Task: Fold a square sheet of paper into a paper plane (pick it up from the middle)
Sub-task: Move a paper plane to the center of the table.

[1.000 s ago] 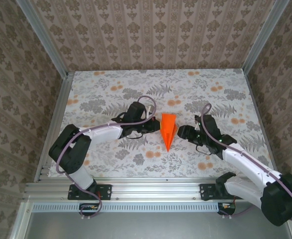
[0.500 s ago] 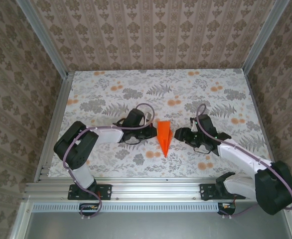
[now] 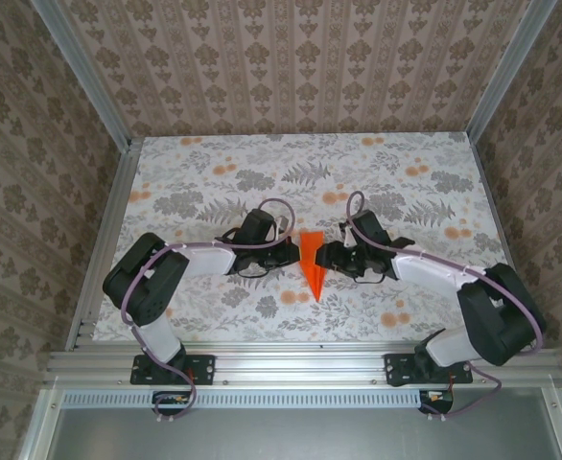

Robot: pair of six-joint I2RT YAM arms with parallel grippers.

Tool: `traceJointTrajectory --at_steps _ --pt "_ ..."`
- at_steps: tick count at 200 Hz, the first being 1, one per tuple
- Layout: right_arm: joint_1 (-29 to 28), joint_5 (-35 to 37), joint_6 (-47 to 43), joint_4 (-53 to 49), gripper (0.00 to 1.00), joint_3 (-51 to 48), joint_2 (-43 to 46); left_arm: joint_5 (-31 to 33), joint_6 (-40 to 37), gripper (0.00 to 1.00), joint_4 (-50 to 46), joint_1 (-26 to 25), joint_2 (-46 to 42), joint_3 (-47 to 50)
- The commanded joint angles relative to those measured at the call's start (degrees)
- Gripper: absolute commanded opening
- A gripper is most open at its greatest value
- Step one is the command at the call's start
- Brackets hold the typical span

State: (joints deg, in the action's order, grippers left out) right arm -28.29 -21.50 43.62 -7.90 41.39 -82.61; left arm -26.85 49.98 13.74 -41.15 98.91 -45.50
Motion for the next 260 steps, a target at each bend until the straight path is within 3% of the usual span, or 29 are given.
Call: traceJointTrajectory --at_steps 1,96,260 --pt "-0.6 -0.7 -2.1 -1.0 0.56 3.1 -2.5 -0.8 0.2 0.00 0.8 0.3 0.8 0.3" --pt "-3.1 -0.5 -2.3 0.4 0.54 4.2 -8.3 -1.1 0.4 0.00 0.8 0.3 0.8 0.0" --pt "-9.8 13.8 -5.7 -11.2 0.26 9.8 -12.3 -0.9 0.6 0.00 0.7 0.3 0.4 0.3"
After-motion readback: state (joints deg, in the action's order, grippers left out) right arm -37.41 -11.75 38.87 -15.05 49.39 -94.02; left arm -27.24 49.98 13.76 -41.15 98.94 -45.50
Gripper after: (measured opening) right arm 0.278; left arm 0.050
